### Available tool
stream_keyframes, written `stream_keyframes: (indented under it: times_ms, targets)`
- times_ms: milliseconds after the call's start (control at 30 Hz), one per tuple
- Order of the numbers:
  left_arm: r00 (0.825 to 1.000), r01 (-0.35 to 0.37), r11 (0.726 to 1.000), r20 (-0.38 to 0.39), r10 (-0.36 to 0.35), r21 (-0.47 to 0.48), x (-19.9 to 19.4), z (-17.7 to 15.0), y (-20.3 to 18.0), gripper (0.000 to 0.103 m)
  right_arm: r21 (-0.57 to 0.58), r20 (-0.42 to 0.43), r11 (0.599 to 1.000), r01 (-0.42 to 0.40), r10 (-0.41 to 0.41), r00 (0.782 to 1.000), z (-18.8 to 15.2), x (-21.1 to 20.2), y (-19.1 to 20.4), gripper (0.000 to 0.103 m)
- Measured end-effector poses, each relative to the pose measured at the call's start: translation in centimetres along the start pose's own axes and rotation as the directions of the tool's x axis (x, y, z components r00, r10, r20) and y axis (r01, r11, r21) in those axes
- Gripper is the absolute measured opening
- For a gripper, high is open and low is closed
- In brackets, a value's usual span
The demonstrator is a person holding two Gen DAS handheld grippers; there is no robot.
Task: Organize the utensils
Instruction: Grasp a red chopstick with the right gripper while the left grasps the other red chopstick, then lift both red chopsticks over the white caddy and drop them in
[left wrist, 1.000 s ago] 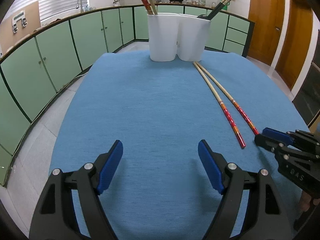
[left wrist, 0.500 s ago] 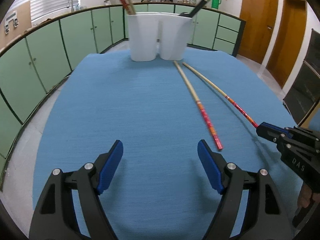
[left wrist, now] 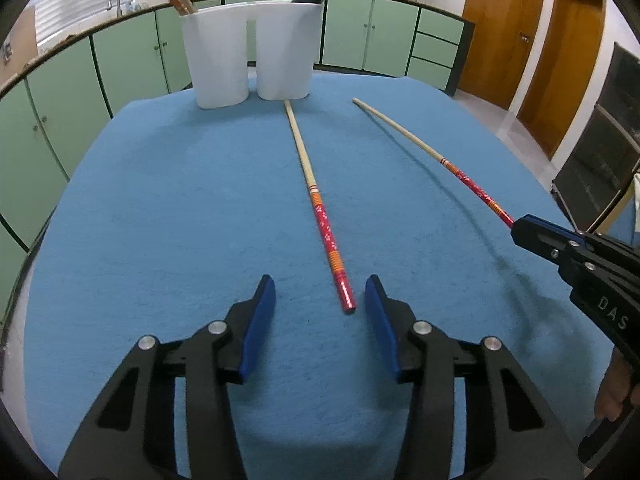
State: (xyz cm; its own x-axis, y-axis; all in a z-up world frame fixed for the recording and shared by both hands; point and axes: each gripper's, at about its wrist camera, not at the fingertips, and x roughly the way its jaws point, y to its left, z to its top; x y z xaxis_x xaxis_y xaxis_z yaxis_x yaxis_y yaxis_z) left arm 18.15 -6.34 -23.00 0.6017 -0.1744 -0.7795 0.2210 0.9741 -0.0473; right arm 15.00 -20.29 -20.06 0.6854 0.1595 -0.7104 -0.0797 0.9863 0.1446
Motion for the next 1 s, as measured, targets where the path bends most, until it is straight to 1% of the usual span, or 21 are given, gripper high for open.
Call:
stream_keyframes:
  times_ms: [100, 267, 300, 333, 367, 467, 600, 733, 833, 1000]
  targets:
    - [1.000, -0.012, 1.000, 0.000, 0.012, -0.003, 0.3, 0.1, -0.3, 0.036, 0.013, 0.003, 1.000, -0.003, 0.003, 1.000, 0.0, 0.0, -0.5, 0.006]
    - [1.000, -0.024, 1.000, 0.003, 0.024, 0.007, 0.2, 0.1, -1.0, 0.016, 0.035, 0.006, 0.999, -0.007, 0.006, 1.000, -0.1, -0.1, -1.2, 0.006]
    - [1.000, -0.025, 1.000, 0.004, 0.025, 0.008, 0.2, 0.1, -1.1, 0.014, 0.038, 0.006, 0.999, -0.008, 0.007, 1.000, -0.1, -0.1, -1.3, 0.006]
    - [1.000, -0.028, 1.000, 0.005, 0.028, 0.012, 0.2, 0.1, -1.2, 0.009, 0.041, 0.006, 0.999, -0.009, 0.008, 1.000, -0.1, -0.1, -1.4, 0.006]
    - [0.999, -0.035, 0.999, 0.006, 0.035, 0.018, 0.2, 0.1, -1.3, 0.008, 0.043, 0.006, 0.999, -0.010, 0.010, 1.000, -0.1, -0.1, -1.4, 0.006]
    - [0.999, -0.051, 0.998, 0.009, 0.051, 0.030, 0.3, 0.1, -1.3, 0.006, 0.045, 0.007, 0.999, -0.013, 0.012, 1.000, -0.2, -0.2, -1.5, 0.006]
    - [0.999, -0.049, 0.999, 0.006, 0.048, 0.019, 0.1, 0.1, -1.1, 0.005, 0.043, 0.011, 0.999, -0.015, 0.015, 1.000, -0.1, -0.5, -1.4, 0.006]
    - [0.999, -0.048, 0.999, 0.015, 0.048, 0.016, -1.0, 0.2, -0.8, 0.005, 0.012, 0.041, 1.000, -0.004, 0.003, 0.999, 0.2, -1.6, -1.0, 0.006]
    - [0.998, -0.054, 0.998, 0.046, 0.052, 0.033, -2.9, 0.5, -0.6, 0.005, -0.010, 0.066, 1.000, 0.003, -0.002, 0.998, 0.7, -2.5, -0.6, 0.006]
    - [0.989, -0.065, 0.996, 0.135, 0.056, 0.065, -7.1, 1.8, -0.4, 0.005, -0.028, 0.114, 1.000, -0.005, 0.008, 0.993, 1.9, -4.3, 0.0, 0.006]
